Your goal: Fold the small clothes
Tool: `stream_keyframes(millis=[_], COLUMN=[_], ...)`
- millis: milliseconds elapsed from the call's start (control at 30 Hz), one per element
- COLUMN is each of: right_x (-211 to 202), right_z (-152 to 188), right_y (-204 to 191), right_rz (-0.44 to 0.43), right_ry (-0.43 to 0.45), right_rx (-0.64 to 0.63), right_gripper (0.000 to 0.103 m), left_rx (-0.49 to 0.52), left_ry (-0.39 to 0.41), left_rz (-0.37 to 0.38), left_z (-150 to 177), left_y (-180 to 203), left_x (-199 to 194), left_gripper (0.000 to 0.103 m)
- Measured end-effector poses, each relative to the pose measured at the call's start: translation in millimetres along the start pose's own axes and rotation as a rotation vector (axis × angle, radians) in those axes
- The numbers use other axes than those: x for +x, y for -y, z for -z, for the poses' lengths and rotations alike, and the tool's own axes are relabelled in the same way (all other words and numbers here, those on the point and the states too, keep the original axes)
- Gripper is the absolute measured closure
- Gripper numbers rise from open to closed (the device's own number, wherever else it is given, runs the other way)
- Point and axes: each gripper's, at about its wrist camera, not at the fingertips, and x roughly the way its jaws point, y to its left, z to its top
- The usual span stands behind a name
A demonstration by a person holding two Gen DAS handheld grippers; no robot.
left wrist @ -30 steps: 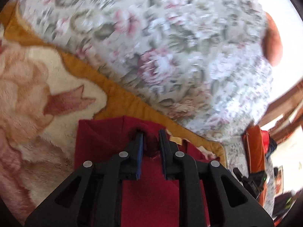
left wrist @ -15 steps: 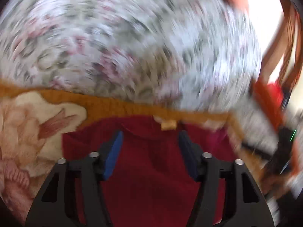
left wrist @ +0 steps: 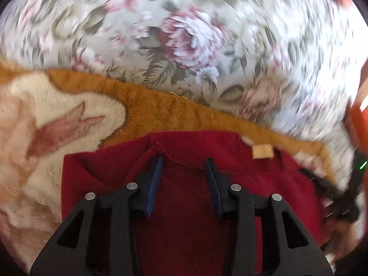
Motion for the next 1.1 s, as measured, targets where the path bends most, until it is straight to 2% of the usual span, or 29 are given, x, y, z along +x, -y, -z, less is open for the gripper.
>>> stream_keyframes(millis=[67,267,767,1100], right_x=[1.5,0.6,-3.0,-3.2], right_z=[0.4,0.6,2.8,5.1], right_y=[-3.9,2.8,4.2,11.2], right_rz=[0.02,-0.04,-0.035,-0.075], right_ry=[0.0,0.009,0.022,0.028], right_rx=[-0.022,0.027,0.023,0.061], right_gripper=[0.073,0.072,0.072,0.072], left_rx=[-0.04,-0.023,-0.012,0.005], left_ry=[0.009,0.024,0.029,0.026], left_rz=[0.041,0.024,0.015,-0.003], left_z=[2.0,4.2,5.4,4.9], left_y=[-8.2,-4.3,-2.7,1.0], left_x=[-2.3,0.4,-0.5,1.3], left_gripper=[0.067,0.067,0.067,0.067])
